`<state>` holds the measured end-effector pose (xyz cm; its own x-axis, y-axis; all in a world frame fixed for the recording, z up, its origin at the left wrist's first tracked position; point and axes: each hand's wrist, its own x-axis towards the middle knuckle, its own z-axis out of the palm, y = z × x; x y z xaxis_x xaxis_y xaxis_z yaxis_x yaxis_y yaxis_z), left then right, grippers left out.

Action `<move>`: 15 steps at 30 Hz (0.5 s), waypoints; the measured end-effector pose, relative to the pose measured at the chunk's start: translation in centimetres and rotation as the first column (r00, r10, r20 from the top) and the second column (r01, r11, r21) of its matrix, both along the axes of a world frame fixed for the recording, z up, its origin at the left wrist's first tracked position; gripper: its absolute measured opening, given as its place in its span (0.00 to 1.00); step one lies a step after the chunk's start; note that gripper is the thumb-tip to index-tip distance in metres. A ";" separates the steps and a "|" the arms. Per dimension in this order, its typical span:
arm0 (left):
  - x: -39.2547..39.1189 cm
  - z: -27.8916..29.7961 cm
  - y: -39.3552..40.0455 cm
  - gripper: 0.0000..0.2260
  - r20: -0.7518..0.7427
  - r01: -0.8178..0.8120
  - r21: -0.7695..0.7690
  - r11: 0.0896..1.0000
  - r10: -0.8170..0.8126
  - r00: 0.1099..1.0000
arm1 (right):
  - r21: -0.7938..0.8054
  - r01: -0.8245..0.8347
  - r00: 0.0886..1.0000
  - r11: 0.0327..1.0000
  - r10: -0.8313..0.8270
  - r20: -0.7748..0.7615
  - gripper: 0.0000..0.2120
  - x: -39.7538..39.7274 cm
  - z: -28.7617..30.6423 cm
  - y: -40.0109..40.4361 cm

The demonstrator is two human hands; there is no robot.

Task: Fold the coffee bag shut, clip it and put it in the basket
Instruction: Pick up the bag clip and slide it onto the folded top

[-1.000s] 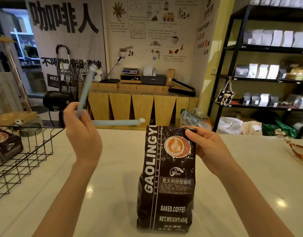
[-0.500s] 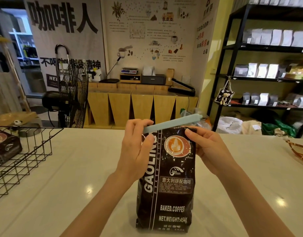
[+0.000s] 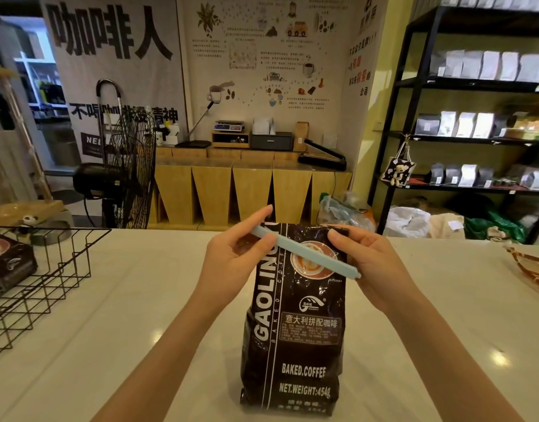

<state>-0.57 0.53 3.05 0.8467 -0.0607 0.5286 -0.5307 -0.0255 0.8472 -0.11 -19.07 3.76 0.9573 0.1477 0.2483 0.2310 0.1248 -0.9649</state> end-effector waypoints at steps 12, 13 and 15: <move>-0.2 -0.6 -0.7 0.14 -0.190 -0.046 -0.283 0.958 -0.009 0.982 | 0.002 -0.001 1.000 1.000 0.001 0.000 0.09 -0.1 0.1 0.1; -0.2 -0.6 -0.6 0.14 -0.188 -0.053 -0.286 0.957 -0.001 0.982 | 0.004 -0.003 1.000 1.000 0.003 0.000 0.09 -0.1 0.1 0.1; -0.2 -0.6 -0.5 0.13 -0.182 -0.072 -0.307 0.949 0.016 0.983 | 0.009 -0.004 1.000 1.000 0.004 0.004 0.08 -0.1 0.1 0.1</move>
